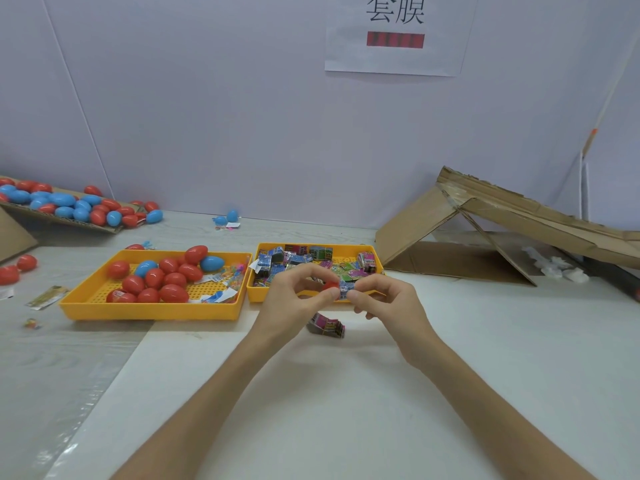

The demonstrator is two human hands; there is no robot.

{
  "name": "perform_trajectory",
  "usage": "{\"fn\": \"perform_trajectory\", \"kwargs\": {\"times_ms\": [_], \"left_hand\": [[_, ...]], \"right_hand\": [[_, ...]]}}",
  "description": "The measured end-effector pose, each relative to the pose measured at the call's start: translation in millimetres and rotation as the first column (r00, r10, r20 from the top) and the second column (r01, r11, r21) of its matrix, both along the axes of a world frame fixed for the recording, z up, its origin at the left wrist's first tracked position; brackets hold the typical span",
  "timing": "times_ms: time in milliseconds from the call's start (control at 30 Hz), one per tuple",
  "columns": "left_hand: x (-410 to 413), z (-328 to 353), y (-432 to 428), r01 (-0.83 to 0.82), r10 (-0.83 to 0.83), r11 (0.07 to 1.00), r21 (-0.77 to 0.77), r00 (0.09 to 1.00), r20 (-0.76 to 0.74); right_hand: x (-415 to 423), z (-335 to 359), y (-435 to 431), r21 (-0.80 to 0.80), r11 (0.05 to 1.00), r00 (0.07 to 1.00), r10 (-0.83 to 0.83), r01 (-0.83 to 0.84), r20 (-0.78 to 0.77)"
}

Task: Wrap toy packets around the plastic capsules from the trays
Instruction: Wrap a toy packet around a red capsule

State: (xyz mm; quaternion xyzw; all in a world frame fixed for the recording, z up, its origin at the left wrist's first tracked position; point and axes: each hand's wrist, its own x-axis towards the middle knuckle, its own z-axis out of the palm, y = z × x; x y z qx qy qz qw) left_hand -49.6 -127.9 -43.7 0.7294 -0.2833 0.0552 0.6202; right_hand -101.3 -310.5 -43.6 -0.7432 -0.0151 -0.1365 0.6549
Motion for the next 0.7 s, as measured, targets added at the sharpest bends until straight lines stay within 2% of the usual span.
{"fn": "perform_trajectory", "kwargs": {"times_ms": [233,400,500,700], "left_hand": [[-0.6,0.8,-0.7,0.004,-0.005,1.0,-0.009,1.0,-0.029],[-1.0,0.6,-1.7,0.024,-0.025,0.999,-0.02,0.999,-0.047],[-0.7,0.7,-1.2,0.04,-0.042,0.999,-0.035,0.997,-0.069],[-0.7,1.7,0.0,0.059,-0.067,0.995,-0.076,0.992,-0.109]], "right_hand": [[0.8,-4.1,2.2,-0.138,0.99,0.992,-0.008,0.025,0.124],[-1.0,-6.2,4.5,-0.206,0.97,0.97,-0.078,0.126,0.228],[-1.6,-4.0,4.5,-0.185,0.978,0.973,-0.055,0.098,0.224],[-1.0,-3.8,3.6,-0.261,0.962,0.968,-0.012,0.079,0.25]]}}
